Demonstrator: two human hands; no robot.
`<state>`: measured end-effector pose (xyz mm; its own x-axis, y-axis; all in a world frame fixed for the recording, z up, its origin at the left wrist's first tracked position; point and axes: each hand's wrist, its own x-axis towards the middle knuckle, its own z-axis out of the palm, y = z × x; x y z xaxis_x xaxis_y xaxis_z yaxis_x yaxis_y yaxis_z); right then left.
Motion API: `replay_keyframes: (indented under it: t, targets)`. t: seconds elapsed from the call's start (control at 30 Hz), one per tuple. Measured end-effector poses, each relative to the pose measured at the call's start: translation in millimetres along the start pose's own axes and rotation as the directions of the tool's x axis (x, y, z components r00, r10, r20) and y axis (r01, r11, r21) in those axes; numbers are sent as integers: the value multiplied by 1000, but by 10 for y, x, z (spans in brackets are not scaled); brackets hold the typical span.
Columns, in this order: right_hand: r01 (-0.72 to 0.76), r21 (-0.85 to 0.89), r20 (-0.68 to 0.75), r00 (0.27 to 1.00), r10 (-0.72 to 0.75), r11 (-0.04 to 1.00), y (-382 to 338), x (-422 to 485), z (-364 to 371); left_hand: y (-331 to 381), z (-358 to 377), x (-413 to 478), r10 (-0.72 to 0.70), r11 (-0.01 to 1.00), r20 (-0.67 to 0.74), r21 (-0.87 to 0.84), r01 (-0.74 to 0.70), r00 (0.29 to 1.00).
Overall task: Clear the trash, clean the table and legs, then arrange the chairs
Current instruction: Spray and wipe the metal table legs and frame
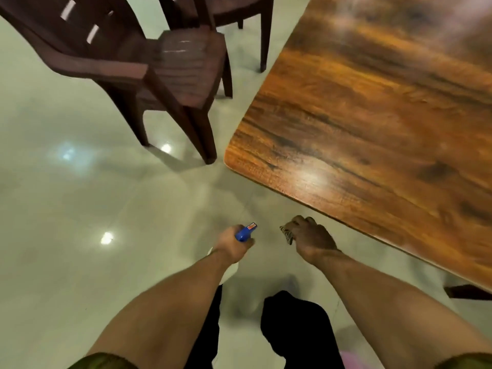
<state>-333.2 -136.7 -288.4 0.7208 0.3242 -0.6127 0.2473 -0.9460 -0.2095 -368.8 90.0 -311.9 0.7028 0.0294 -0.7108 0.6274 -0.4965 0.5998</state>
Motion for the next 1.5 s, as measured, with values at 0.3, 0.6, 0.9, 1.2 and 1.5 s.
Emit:
replay_keyframes:
  t: [0.3, 0.6, 0.9, 1.2, 1.5]
  targets:
    - [-154, 38, -67, 985, 156, 987, 748, 1604, 1211, -401, 841, 2024, 198, 980, -87, 30, -196, 976]
    - [-331, 716, -28, 866, 499, 615, 1452, 2762, 2108, -546, 1314, 3664, 343, 937, -77, -45, -347, 936]
    - [521, 501, -25, 807, 590, -691, 1524, 2668, 1783, -194, 1302, 3941, 586, 777, -365, -2, -630, 724]
    - [743, 542, -234, 583, 778, -393, 1238, 2940, 465, 797, 1069, 3527, 778, 442, -348, -288, -850, 523]
    - [510, 298, -718, -438, 542, 807, 784, 2603, -53, 1049, 1021, 3440, 758, 423, -365, -356, -833, 541]
